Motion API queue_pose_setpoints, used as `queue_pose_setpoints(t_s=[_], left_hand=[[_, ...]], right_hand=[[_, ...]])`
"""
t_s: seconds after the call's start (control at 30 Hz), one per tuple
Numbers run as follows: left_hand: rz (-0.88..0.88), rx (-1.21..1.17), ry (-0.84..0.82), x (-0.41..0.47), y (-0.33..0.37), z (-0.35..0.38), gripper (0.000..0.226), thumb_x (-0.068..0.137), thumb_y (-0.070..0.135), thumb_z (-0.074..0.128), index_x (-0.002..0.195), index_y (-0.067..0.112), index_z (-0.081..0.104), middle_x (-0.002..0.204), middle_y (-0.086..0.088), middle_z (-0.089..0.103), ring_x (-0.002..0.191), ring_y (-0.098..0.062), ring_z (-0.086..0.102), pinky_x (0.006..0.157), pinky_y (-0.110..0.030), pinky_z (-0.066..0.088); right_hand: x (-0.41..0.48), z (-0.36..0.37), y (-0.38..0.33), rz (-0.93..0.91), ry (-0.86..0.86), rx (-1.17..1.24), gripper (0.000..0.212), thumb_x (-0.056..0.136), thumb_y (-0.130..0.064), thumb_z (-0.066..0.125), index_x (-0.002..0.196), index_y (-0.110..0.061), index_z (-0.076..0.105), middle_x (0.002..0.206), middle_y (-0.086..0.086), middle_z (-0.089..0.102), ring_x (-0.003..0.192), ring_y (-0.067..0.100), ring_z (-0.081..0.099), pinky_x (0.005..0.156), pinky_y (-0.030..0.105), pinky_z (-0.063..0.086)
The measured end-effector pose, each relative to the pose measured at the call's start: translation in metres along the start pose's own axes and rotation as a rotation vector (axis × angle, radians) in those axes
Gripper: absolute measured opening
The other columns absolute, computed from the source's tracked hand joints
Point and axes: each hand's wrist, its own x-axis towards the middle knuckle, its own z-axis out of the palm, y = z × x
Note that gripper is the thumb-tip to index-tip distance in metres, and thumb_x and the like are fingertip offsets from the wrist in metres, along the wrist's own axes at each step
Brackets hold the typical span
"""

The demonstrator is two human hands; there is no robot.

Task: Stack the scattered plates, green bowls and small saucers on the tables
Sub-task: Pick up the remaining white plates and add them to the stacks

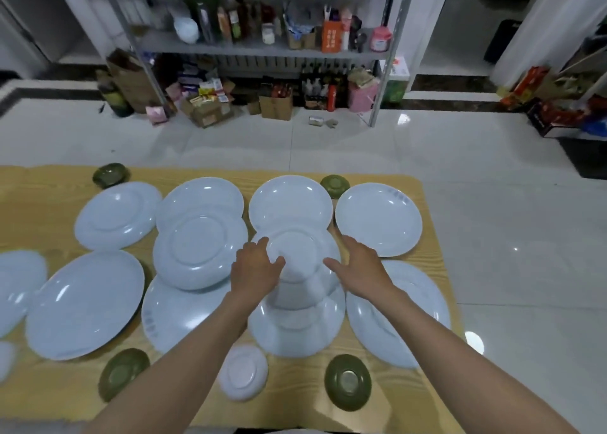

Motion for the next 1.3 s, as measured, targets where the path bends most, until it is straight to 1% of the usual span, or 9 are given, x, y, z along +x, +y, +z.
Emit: queue_pose_setpoints(t_s=[0.2,0.43,0.57,0.67,0.77,0.83,0.97,1.13,1.3], left_hand=[[-0.126,-0.044,-0.098,0.029,-0.022,0.013,0.061,0.093,0.042,0.056,0.147,0.019,0.036,0.133,-0.017,0.047,0.125,-0.035,0.045,0.1,-0.042,0.04],[-0.228,-0.156,-0.06,0.05,-0.033,0.02,0.071,0.089,0.04,0.065,0.148,0.015,0.034,0.14,-0.015,0.044,0.132,-0.033,0.039,0.104,-0.041,0.038],[-0.265,-0.221,-0.083,0.063,-0.035,0.02,0.075,0.081,0.041,0.073,0.141,0.009,0.041,0.133,-0.016,0.043,0.127,-0.034,0.044,0.103,-0.039,0.04],[-0.267,-0.218,-0.111,0.071,-0.037,0.02,0.072,0.077,0.044,0.078,0.131,0.005,0.049,0.128,-0.015,0.044,0.118,-0.033,0.05,0.099,-0.038,0.043],[-0.248,-0.187,-0.156,0.077,-0.037,0.02,0.066,0.078,0.044,0.078,0.124,0.004,0.053,0.123,-0.014,0.045,0.105,-0.025,0.049,0.088,-0.029,0.04],[-0.246,-0.148,-0.18,0.08,-0.035,0.018,0.068,0.078,0.045,0.078,0.125,0.004,0.052,0.124,-0.014,0.045,0.107,-0.026,0.049,0.082,-0.026,0.035],[-0.268,-0.113,-0.201,0.083,-0.033,0.014,0.079,0.074,0.049,0.08,0.132,0.006,0.048,0.131,-0.015,0.045,0.117,-0.03,0.052,0.089,-0.032,0.042],[-0.269,-0.124,-0.201,0.083,-0.032,0.009,0.068,0.073,0.045,0.081,0.123,0.008,0.053,0.124,-0.012,0.058,0.112,-0.031,0.057,0.09,-0.038,0.049],[-0.281,-0.18,-0.182,0.076,-0.028,0.005,0.068,0.076,0.037,0.082,0.128,0.007,0.05,0.128,-0.011,0.058,0.116,-0.031,0.056,0.094,-0.04,0.049]], right_hand=[[0.046,0.029,0.014,0.15,-0.017,0.214,0.062,0.09,-0.029,0.07,0.144,-0.016,0.042,0.141,0.003,0.05,0.131,0.022,0.045,0.093,0.019,0.03],[0.073,0.058,0.032,0.219,0.03,0.281,0.064,0.079,-0.028,0.08,0.135,-0.015,0.051,0.13,0.003,0.058,0.122,0.023,0.054,0.1,0.035,0.044],[0.082,0.064,0.041,0.295,0.036,0.368,0.059,0.074,-0.02,0.084,0.127,-0.013,0.056,0.124,0.005,0.062,0.114,0.024,0.06,0.096,0.037,0.05],[0.087,0.066,0.045,0.334,0.021,0.389,0.062,0.074,-0.019,0.085,0.128,-0.01,0.056,0.125,0.006,0.062,0.113,0.024,0.059,0.096,0.035,0.049],[0.09,0.067,0.048,0.331,0.016,0.376,0.058,0.073,-0.02,0.085,0.125,-0.012,0.059,0.121,0.005,0.063,0.11,0.023,0.06,0.093,0.034,0.049],[0.091,0.067,0.049,0.322,0.025,0.37,0.053,0.073,-0.019,0.085,0.12,-0.013,0.062,0.118,0.004,0.065,0.108,0.022,0.061,0.092,0.035,0.051],[0.09,0.067,0.05,0.338,0.021,0.354,0.045,0.073,-0.02,0.084,0.112,-0.013,0.065,0.112,0.003,0.067,0.102,0.021,0.063,0.087,0.034,0.053],[0.086,0.065,0.052,0.344,0.016,0.348,0.033,0.073,-0.022,0.084,0.098,-0.012,0.067,0.102,0.002,0.068,0.091,0.017,0.064,0.076,0.029,0.054],[0.08,0.061,0.051,0.321,0.019,0.405,0.034,0.071,-0.019,0.086,0.1,-0.012,0.069,0.099,0.0,0.07,0.091,0.017,0.066,0.078,0.03,0.055]])
